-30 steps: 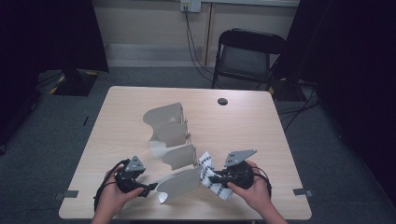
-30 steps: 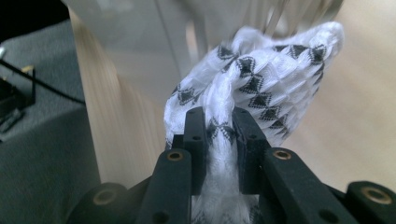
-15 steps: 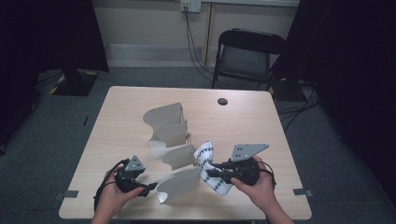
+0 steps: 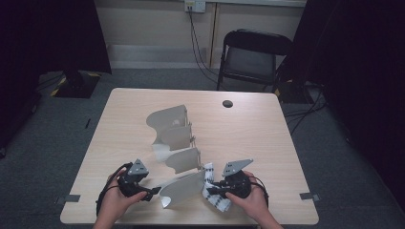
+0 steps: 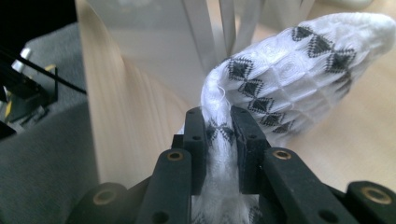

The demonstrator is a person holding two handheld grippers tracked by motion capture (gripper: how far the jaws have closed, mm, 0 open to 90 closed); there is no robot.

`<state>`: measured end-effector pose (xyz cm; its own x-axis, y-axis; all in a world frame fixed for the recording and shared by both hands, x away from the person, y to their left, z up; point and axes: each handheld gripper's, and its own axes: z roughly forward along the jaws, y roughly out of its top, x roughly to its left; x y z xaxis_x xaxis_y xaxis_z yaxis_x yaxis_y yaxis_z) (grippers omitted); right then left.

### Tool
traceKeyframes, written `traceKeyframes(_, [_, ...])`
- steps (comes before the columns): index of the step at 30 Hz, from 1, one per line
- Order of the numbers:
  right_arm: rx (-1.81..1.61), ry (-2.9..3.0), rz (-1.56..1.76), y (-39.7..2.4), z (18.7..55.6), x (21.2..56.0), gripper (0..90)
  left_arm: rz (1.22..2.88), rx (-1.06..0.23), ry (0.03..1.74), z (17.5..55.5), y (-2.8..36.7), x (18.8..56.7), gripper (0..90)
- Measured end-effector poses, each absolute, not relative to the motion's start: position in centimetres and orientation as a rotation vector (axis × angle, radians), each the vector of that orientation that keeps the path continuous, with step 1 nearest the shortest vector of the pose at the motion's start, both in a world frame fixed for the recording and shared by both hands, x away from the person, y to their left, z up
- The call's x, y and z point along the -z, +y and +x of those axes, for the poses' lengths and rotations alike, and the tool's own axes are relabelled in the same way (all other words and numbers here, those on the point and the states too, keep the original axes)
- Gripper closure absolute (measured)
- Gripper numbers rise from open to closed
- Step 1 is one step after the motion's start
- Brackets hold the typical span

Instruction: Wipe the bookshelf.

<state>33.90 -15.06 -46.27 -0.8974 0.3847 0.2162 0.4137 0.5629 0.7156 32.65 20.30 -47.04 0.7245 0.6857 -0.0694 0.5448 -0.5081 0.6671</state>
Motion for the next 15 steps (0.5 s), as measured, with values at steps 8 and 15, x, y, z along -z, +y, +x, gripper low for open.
traceKeyframes(8, [1.237, -2.745, -0.735, -15.2, 34.3, 47.7, 78.3, 2.24, -0.264, 0.921, 32.6, 20.3, 47.0, 22.6])
traceKeyframes(15, [1.412, -2.765, -0.793, -16.5, 36.3, 42.4, 78.2, 2.252, -0.268, 0.917, 32.7, 20.4, 46.9, 22.6])
